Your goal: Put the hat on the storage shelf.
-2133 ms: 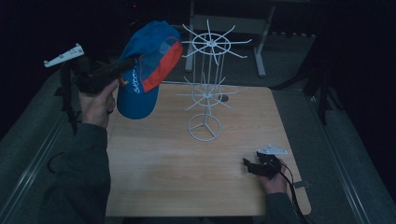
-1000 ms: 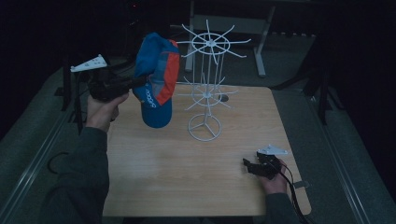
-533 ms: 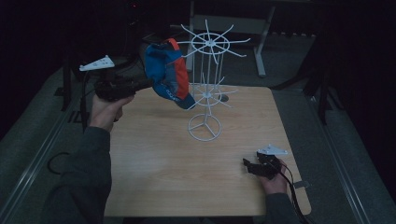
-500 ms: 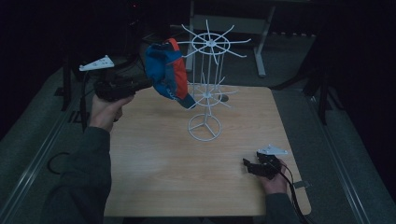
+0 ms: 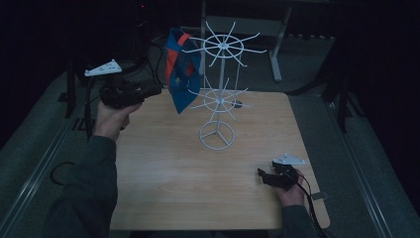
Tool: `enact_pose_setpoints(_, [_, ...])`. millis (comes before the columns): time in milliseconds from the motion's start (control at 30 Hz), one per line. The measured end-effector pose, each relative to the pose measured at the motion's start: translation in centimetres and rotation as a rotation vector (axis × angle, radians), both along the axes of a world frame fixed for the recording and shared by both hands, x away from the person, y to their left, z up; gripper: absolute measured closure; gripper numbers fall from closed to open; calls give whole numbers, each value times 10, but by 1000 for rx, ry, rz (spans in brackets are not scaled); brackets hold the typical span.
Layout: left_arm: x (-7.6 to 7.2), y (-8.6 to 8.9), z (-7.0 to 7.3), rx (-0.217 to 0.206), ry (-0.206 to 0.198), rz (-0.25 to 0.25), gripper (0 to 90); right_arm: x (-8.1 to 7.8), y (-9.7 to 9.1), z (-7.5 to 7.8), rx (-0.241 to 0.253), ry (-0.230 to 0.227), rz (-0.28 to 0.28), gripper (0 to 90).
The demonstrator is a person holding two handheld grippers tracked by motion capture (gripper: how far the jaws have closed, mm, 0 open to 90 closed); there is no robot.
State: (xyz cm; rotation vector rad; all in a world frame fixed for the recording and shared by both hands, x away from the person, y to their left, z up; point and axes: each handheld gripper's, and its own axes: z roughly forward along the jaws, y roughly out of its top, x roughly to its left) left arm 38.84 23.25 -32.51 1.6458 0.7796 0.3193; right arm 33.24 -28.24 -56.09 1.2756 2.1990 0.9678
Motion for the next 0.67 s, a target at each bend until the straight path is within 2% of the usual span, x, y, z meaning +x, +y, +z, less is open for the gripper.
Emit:
enact_pose_setpoints(500, [-4,0,1,29,-6,18,535,0,0,0,0,0,0,296])
enact_pose_setpoints(667, [-10,-2,3,62,-16,33,526,0,0,0,0,0,0,295])
